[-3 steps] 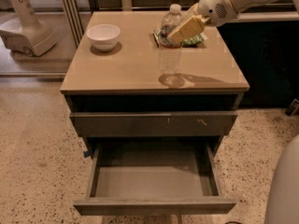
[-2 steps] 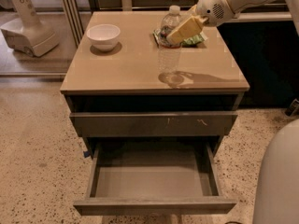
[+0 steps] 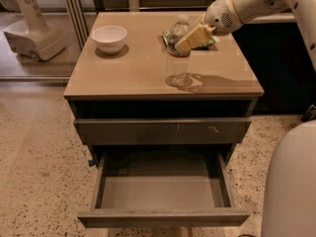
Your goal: Pick water bottle from middle drawer and place on counter
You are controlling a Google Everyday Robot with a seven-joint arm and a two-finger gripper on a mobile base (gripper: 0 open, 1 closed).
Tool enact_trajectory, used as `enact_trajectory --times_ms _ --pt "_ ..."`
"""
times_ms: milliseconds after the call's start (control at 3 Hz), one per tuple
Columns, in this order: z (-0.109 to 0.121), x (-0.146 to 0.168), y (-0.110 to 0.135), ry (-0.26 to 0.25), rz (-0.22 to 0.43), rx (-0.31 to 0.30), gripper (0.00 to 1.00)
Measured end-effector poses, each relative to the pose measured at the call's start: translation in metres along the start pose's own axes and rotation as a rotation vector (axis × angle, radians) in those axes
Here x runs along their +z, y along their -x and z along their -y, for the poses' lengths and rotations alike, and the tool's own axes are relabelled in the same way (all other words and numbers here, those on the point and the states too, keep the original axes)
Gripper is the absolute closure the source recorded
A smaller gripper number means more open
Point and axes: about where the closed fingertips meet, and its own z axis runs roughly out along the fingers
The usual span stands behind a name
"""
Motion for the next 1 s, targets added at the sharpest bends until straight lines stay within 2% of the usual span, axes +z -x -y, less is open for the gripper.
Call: enact_trajectory --times_ms 333,667,1000 --pt "-0.0008 0.0059 -0.0063 0.009 0.005 0.002 1.0" --pt "-0.0008 0.006 -0.0063 0.009 0.005 0.002 0.81" --pt "-0.0008 0.006 -0.0063 0.009 0.005 0.002 0.5"
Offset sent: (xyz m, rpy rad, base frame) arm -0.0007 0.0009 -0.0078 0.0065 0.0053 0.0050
